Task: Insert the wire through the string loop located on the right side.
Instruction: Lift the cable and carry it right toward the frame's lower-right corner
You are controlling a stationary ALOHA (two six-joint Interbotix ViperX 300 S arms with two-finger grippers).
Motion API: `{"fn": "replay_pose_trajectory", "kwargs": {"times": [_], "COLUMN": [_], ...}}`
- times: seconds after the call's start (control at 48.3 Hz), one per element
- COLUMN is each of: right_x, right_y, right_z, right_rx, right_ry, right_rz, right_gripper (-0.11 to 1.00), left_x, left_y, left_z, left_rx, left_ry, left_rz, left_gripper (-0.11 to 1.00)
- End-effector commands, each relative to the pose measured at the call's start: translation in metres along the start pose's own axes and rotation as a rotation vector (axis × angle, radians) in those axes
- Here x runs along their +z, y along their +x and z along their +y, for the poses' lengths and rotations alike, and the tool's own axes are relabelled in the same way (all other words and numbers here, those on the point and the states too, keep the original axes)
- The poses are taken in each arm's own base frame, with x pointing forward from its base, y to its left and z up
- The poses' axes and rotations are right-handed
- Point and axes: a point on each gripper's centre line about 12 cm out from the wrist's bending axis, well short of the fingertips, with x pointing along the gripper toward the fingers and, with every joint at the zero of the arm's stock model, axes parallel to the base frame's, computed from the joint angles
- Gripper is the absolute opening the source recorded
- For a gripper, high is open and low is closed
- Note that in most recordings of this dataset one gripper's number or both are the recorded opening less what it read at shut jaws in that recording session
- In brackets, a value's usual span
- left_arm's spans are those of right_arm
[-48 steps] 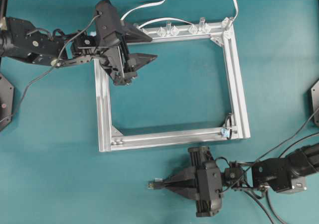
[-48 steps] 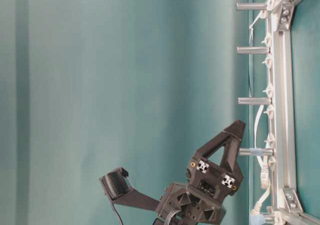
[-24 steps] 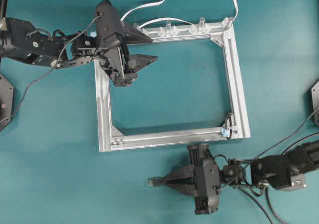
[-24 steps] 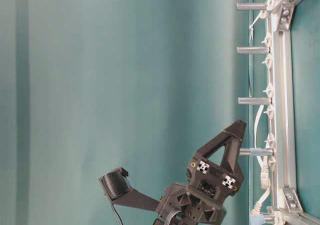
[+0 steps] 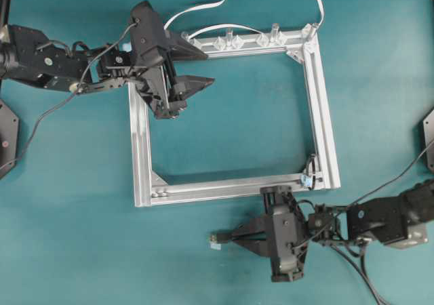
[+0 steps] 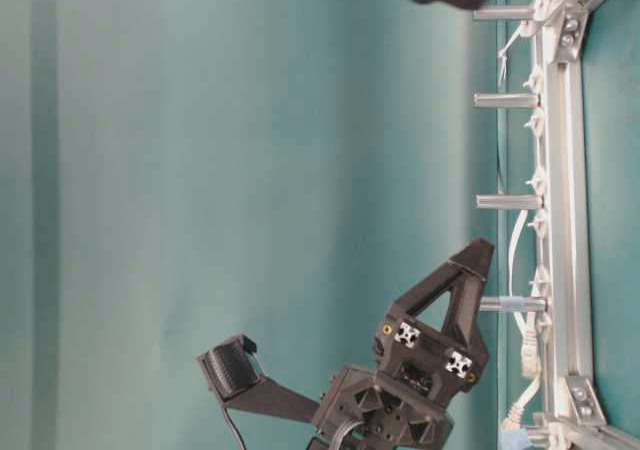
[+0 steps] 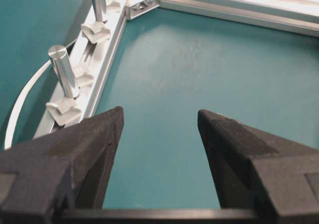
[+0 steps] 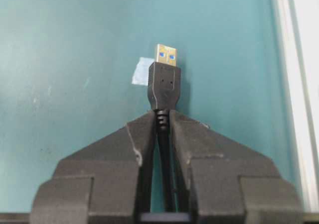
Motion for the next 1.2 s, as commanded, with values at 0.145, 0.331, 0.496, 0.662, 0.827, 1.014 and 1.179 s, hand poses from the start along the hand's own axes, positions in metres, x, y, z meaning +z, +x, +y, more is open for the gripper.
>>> {"fn": "replay_pose_trajectory", "kwargs": {"times": [0.145,0.331,0.496,0.662,0.827,1.014,1.179], "right_x": [0.033,0.037,0.042,0.05,0.053,0.051,0.05], "right_y": [-0.013,-0.016,-0.019,-0.021,-0.023,-0.022,-0.025], "right_z": [0.003,0.006,0.005,0.002,0.0,0.0,0.0], "right_rx": [0.031,0.052,0.055,0.052,0.052,0.056,0.061], "right_ry": [-0.008,-0.02,-0.013,-0.003,0.003,0.003,0.001], "right_rz": [-0.042,-0.012,-0.01,-0.027,-0.028,-0.009,0.004], "right_gripper": [0.12,0.12,0.12,0.12,0.12,0.12,0.12], "left_x": [0.012,0.013,0.013,0.013,0.013,0.014,0.013], "left_y": [-0.002,-0.003,-0.002,-0.002,-0.003,-0.003,-0.003], "left_z": [-0.002,-0.002,-0.002,-0.002,-0.002,-0.002,-0.002], "left_rx": [-0.006,-0.006,-0.006,-0.006,-0.006,-0.007,-0.006], "left_ry": [0.0,0.0,0.002,0.0,0.0,0.0,0.0], "left_rz": [-0.035,-0.04,-0.038,-0.04,-0.04,-0.043,-0.04], "left_gripper": [0.64,0.64,0.64,0.64,0.64,0.64,0.64]}}
